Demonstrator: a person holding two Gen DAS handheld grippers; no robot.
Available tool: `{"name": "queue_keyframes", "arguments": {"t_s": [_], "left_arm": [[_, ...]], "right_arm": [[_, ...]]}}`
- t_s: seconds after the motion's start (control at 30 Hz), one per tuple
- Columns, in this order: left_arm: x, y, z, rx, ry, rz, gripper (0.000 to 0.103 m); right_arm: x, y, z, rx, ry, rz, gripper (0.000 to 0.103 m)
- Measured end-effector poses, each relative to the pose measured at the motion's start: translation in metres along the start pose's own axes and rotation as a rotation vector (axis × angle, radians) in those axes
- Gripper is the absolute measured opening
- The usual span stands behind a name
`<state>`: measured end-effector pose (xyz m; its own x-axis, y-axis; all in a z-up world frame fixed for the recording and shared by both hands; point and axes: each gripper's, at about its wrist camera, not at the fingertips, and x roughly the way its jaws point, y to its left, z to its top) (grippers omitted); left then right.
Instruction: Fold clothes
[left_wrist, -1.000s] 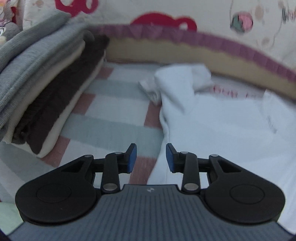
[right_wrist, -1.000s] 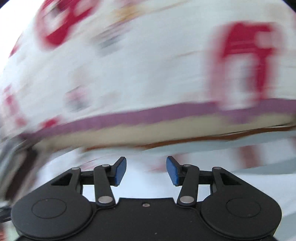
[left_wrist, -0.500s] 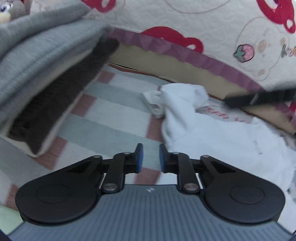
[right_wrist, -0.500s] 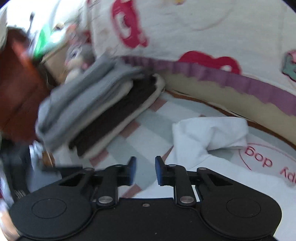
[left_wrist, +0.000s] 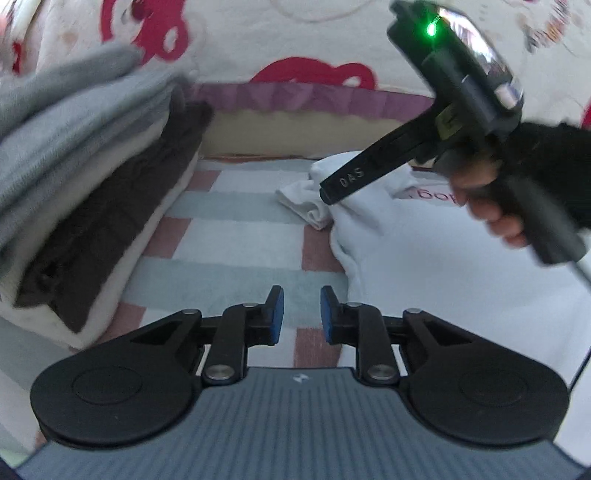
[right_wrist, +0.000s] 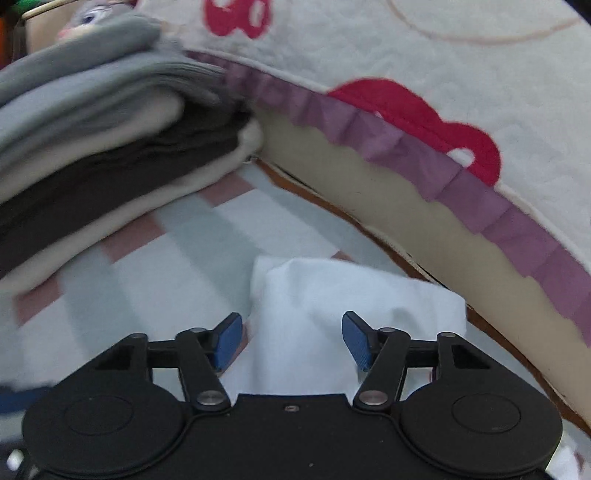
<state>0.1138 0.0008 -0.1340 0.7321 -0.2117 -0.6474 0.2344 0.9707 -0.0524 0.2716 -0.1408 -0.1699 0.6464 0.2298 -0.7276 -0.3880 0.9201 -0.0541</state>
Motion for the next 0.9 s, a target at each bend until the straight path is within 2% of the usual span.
{"name": "queue_keyframes", "arguments": {"t_s": [0.03, 0.17, 0.23, 0.27, 0.33, 0.47, 0.57, 0.63, 0.67, 0.7, 0.73, 0.8, 0.87, 0.9], "left_arm": [[0.002, 0.003, 0.0, -0.015, 0.002, -0.002, 0.021], [0.005, 0.012, -0.008, -0.022, 0.017, 0.009, 0.021], [0.006, 0.011, -0.008, -0.009, 0.033, 0.053, 0.021], [0.006, 0.01, -0.008, -0.001, 0.041, 0.078, 0.021], [0.006, 0.01, -0.007, -0.003, 0.048, 0.1, 0.021], [0.009, 0.02, -0.006, -0.154, 0.072, -0.022, 0.021], [0.015, 0.018, -0.006, -0.2, 0.077, -0.085, 0.022], [0.02, 0.012, -0.005, -0.209, 0.073, -0.112, 0.024], [0.023, 0.01, -0.005, -0.215, 0.071, -0.126, 0.025], [0.025, 0.008, -0.005, -0.232, 0.077, -0.145, 0.025], [0.026, 0.006, -0.006, -0.25, 0.083, -0.166, 0.025], [0.026, 0.003, -0.007, -0.253, 0.089, -0.19, 0.026], [0.025, -0.001, -0.008, -0.228, 0.088, -0.183, 0.027], [0.025, -0.002, -0.008, -0.22, 0.089, -0.179, 0.027]], "right_arm": [[0.003, -0.01, 0.0, 0.042, -0.017, 0.042, 0.003], [-0.038, -0.059, -0.022, 0.411, -0.134, 0.167, 0.003], [-0.073, -0.079, -0.046, 0.59, -0.193, 0.234, 0.003], [-0.092, -0.084, -0.061, 0.632, -0.212, 0.233, 0.003], [-0.12, -0.091, -0.095, 0.676, -0.196, 0.191, 0.003], [-0.152, -0.113, -0.17, 0.765, -0.072, 0.064, 0.003], [-0.146, -0.136, -0.205, 0.85, -0.016, -0.028, 0.003], [-0.148, -0.141, -0.202, 0.866, -0.014, -0.049, 0.004], [-0.148, -0.137, -0.195, 0.827, -0.005, -0.071, 0.005], [-0.148, -0.128, -0.185, 0.741, 0.015, -0.129, 0.009], [-0.148, -0.118, -0.173, 0.642, 0.038, -0.196, 0.018], [-0.151, -0.098, -0.153, 0.5, 0.035, -0.306, 0.02], [-0.163, -0.092, -0.142, 0.501, -0.04, -0.297, 0.022], [-0.166, -0.093, -0.136, 0.529, -0.073, -0.244, 0.029]]}}
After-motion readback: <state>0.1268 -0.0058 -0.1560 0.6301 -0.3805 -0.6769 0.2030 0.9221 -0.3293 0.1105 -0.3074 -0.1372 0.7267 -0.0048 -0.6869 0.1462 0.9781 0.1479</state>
